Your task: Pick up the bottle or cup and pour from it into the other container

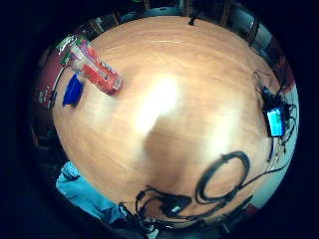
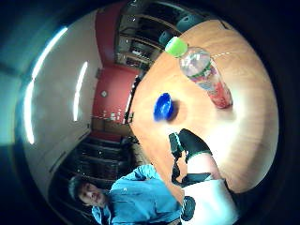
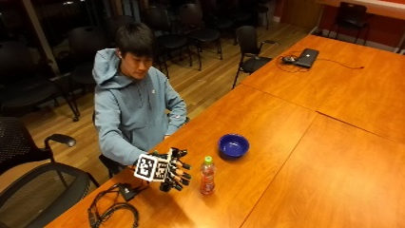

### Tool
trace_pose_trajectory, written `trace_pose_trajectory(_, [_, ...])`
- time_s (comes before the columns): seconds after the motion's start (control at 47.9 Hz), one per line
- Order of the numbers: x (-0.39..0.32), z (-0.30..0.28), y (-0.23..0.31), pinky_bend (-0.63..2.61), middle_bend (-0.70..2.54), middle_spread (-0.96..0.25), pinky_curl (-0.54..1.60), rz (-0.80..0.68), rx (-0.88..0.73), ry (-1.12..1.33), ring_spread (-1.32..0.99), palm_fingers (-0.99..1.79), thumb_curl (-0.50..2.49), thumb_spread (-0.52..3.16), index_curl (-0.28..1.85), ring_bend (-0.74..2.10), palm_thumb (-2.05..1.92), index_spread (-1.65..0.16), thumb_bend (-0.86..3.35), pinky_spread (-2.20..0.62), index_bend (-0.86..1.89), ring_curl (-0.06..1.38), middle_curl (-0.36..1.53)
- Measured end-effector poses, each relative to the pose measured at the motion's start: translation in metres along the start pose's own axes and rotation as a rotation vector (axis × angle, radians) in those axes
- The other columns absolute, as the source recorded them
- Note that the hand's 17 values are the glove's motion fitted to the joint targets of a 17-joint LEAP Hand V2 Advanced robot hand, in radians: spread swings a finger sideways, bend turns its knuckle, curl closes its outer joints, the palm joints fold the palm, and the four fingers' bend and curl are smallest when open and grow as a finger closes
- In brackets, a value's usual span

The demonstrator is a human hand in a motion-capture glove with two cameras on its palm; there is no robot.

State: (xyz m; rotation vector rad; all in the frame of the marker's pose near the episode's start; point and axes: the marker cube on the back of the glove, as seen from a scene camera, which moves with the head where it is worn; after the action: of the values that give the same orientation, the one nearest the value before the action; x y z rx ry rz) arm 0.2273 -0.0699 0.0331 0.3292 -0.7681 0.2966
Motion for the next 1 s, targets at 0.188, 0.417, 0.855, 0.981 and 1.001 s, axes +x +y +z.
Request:
trace_pose_trajectory(0.188, [0.008, 0.025, -0.028, 0.69, 0.19, 0.08, 0.32, 0.023, 0.008, -0.192, 0.13, 0.01, 0.41, 0.90, 0.18, 0.45, 0.71, -0.35, -0.03, 0.26, 0.10, 0.31, 0.31])
trace_pose_trajectory(0.417, [0.013, 0.055, -0.055, 0.72, 0.20, 0.06, 0.32, 0.036, 0.001, -0.357, 0.13, -0.01, 0.40, 0.87, 0.17, 0.47, 0.72, -0.38, -0.03, 0.26, 0.12, 0.31, 0.32])
trace_pose_trajectory(0.855, [-0.002, 0.090, -0.088, 0.71, 0.21, 0.03, 0.30, 0.011, 0.031, -0.568, 0.13, 0.06, 0.40, 0.84, 0.18, 0.51, 0.73, -0.39, -0.03, 0.25, 0.13, 0.31, 0.33])
trace_pose_trajectory(0.981, [-0.007, 0.097, -0.093, 0.72, 0.18, 0.07, 0.30, -0.002, 0.075, -0.639, 0.15, 0.13, 0.40, 0.82, 0.19, 0.56, 0.78, -0.38, -0.02, 0.25, 0.14, 0.32, 0.32])
trace_pose_trajectory(1.001, [-0.007, 0.098, -0.094, 0.73, 0.18, 0.08, 0.30, -0.005, 0.089, -0.647, 0.15, 0.16, 0.41, 0.81, 0.19, 0.57, 0.79, -0.38, -0.01, 0.25, 0.14, 0.32, 0.32])
